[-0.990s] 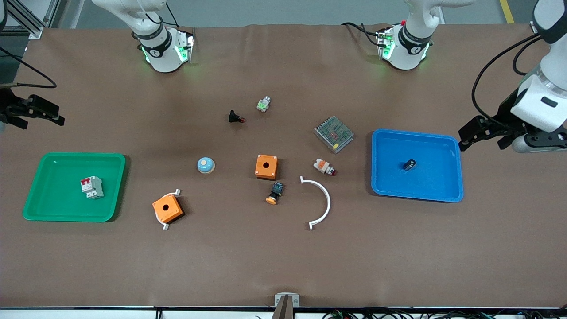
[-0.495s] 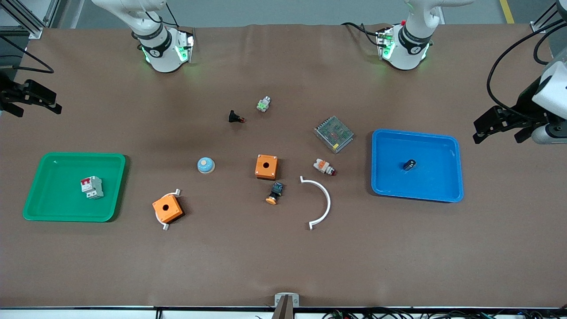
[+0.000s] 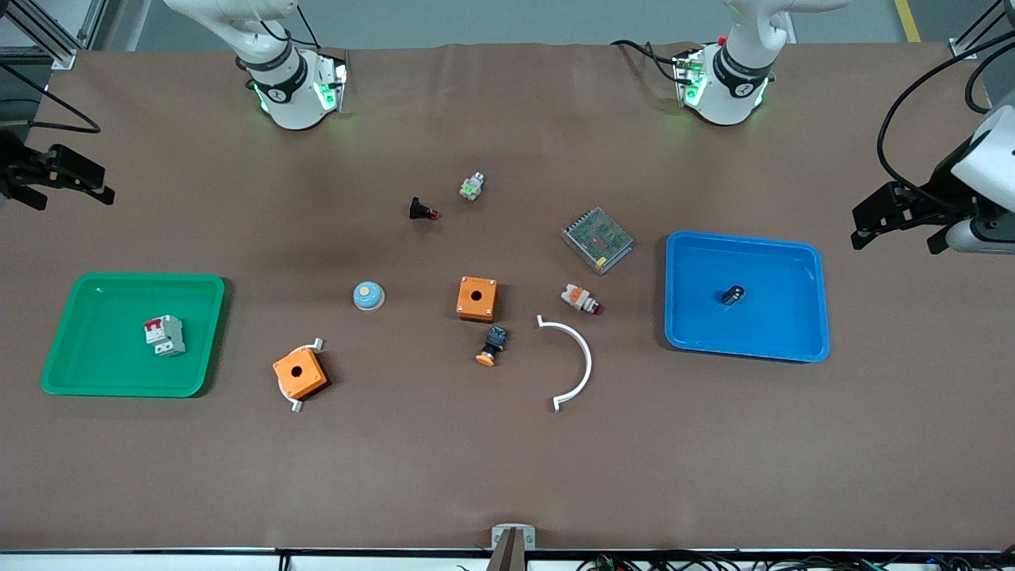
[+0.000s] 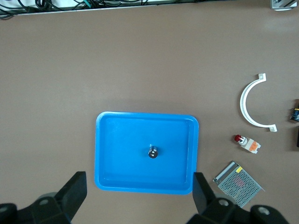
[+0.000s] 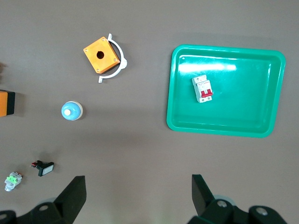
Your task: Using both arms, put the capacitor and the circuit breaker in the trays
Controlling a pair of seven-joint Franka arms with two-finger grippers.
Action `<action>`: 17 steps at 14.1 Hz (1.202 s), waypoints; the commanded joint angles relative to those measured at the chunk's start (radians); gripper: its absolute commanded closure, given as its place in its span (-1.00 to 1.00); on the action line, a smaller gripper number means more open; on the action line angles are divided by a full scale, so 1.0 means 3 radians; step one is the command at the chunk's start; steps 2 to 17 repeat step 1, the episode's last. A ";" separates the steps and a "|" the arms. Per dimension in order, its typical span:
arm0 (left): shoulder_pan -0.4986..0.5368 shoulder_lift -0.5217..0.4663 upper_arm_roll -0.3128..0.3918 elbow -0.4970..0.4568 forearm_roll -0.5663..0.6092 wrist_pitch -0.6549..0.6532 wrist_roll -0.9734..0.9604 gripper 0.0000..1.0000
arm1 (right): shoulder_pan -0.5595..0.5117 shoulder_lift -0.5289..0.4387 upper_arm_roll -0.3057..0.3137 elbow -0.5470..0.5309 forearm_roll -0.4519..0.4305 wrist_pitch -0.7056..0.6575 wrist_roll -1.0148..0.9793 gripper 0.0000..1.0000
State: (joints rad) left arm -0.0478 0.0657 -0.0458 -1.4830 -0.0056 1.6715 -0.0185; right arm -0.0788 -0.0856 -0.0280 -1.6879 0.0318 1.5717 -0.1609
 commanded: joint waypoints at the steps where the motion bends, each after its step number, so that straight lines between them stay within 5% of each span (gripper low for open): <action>1: -0.0040 0.0031 0.0025 0.0142 0.0075 -0.0085 0.0067 -1.00 | 0.0033 -0.0067 -0.0004 -0.0060 -0.0060 0.0012 0.0051 -1.00; 17: -0.0040 0.0031 0.0025 0.0142 0.0075 -0.0085 0.0067 -1.00 | 0.0033 -0.0067 -0.0004 -0.0060 -0.0060 0.0012 0.0051 -1.00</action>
